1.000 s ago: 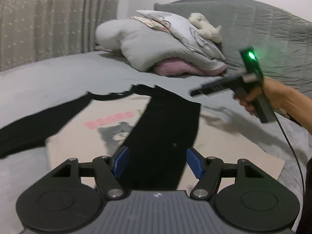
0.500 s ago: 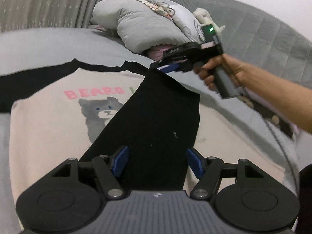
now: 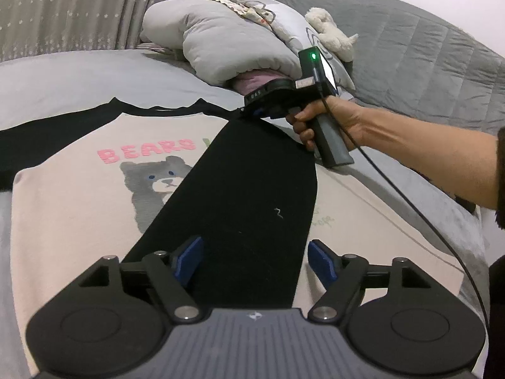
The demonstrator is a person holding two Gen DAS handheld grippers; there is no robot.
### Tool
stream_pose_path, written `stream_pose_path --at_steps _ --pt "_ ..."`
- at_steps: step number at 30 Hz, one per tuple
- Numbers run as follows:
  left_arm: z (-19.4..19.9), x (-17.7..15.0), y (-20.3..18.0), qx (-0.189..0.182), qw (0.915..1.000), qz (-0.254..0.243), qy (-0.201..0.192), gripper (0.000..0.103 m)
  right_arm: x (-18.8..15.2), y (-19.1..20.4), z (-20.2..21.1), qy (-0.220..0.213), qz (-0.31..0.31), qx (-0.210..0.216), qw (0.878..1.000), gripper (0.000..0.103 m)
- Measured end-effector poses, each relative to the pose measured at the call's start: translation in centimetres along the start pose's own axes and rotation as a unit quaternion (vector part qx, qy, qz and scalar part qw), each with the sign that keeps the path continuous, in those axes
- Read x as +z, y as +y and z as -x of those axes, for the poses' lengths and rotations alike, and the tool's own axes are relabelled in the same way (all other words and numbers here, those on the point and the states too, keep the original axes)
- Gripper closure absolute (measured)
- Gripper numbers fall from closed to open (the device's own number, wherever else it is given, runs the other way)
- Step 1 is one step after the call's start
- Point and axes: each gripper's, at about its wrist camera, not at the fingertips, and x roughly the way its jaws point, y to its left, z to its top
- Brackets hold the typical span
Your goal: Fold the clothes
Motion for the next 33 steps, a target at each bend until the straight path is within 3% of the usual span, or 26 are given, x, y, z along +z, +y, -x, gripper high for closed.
stream_pose_path --at_steps 1,2,6,8,13,18,21,25,27,29,33 --pt "0.1 0.1 -0.1 0.001 1.0 0.0 0.001 0.029 0.1 0.0 0.3 -0.002 -0.002 -0.001 1.0 0.076" --pt "0.2 0.2 -0.1 0.001 1.0 -0.001 0.001 0.029 0.4 0.1 1.2 -0.011 -0.003 -0.01 1.0 0.071" --pt "0.5 0.8 -0.3 0.005 1.0 -0.003 0.005 0.029 0.8 0.9 4.3 -0.046 0.021 -0.017 0.999 0.072" --pt "1.0 1.2 -0.4 0.008 0.9999 -0.006 0.005 0.029 0.3 2.0 5.8 -0.058 0.061 -0.023 0.996 0.081" --pt "2.2 1.3 -0.2 0.014 0.9998 -0.012 0.007 0.029 -2.2 5.6 6.0 -0.05 0.155 -0.027 0.986 0.085" --pt "2.0 -1.1 -0.4 0.031 0.9982 -0.05 0.012 0.029 -4.0 4.3 2.6 -0.021 0.151 -0.092 0.984 0.082" --pt "1.6 -1.2 -1.0 0.042 0.9965 -0.07 0.017 0.023 -3.8 3.1 2.7 -0.023 0.093 -0.077 0.992 0.078" --pt "1.7 -0.8 -1.1 0.041 0.9967 -0.066 0.022 0.023 -4.1 4.9 3.7 -0.027 0.12 -0.092 0.988 0.074" --pt "1.9 -0.3 -1.0 0.04 0.9976 -0.05 0.025 0.023 -4.5 5.5 4.5 -0.033 0.115 -0.091 0.989 0.068" --pt "2.2 0.1 -0.8 0.042 0.9981 -0.036 0.027 0.023 -5.2 6.1 5.4 -0.039 0.114 -0.093 0.988 0.051" --pt "2.7 0.9 -0.2 0.064 0.9974 -0.018 0.028 0.023 -7.5 8.2 8.1 -0.052 0.123 -0.1 0.986 0.036"
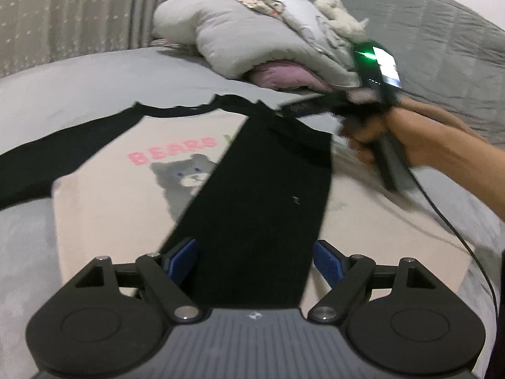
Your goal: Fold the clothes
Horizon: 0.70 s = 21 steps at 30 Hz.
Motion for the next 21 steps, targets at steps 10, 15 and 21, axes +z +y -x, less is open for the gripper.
stream_pose_path --at_steps 10,15,21 --pt "2.7 2.5 4.7 0.116 0.9894 0.087 -0.011 0.023 -4.3 3.2 8.8 -0.014 -0.034 0.007 0.999 0.006" --pt "5.0 3.2 9.7 0.194 0.9656 0.172 -0.02 0.023 -6.0 3.9 10.9 -0.025 -0.033 0.014 0.999 0.003" --pt "9.1 2.5 17.2 0.309 0.9065 0.278 -0.072 0.023 -6.4 4.9 11.9 -0.035 -0.04 0.031 0.998 0.0"
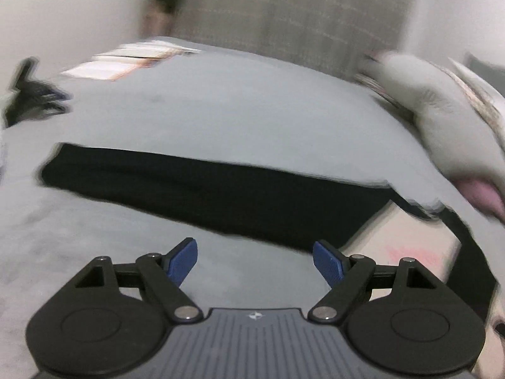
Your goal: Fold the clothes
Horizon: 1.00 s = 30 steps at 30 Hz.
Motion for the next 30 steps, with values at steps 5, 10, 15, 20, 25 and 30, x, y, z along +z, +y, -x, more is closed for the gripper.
stream_pose_path --at_steps 5,10,15,20,25,30 --pt "-1.8 1.4 4.2 0.05 0.996 0.073 -0.011 0.023 -0.2 1.5 -0.5 0.015 0.04 0.009 0.999 0.0" --pt "-4.2 1.4 6.5 0.093 0.9912 0.093 -0.011 0.023 0.5 3.0 -0.7 0.011 0.095 0.01 0.995 0.0" --pt "-6.4 1.5 8.7 0.112 0.9876 0.11 -0.006 0.023 0.6 3.8 -1.4 0.017 0.099 0.023 0.995 0.0" --pt "-8.0 1.7 10.7 0.102 0.9844 0.142 -0.017 0.023 0.4 4.2 -2.0 0.024 0.1 0.027 0.994 0.0" --pt "-9.0 1.7 11.8 0.088 0.9805 0.166 -0.059 0.023 0.2 4.4 -2.4 0.028 0.099 0.031 0.994 0.0" --pt "-9.8 1.5 12.7 0.076 0.9741 0.192 -0.094 0.025 0.0 4.8 -2.2 0.029 0.102 0.038 0.994 0.0"
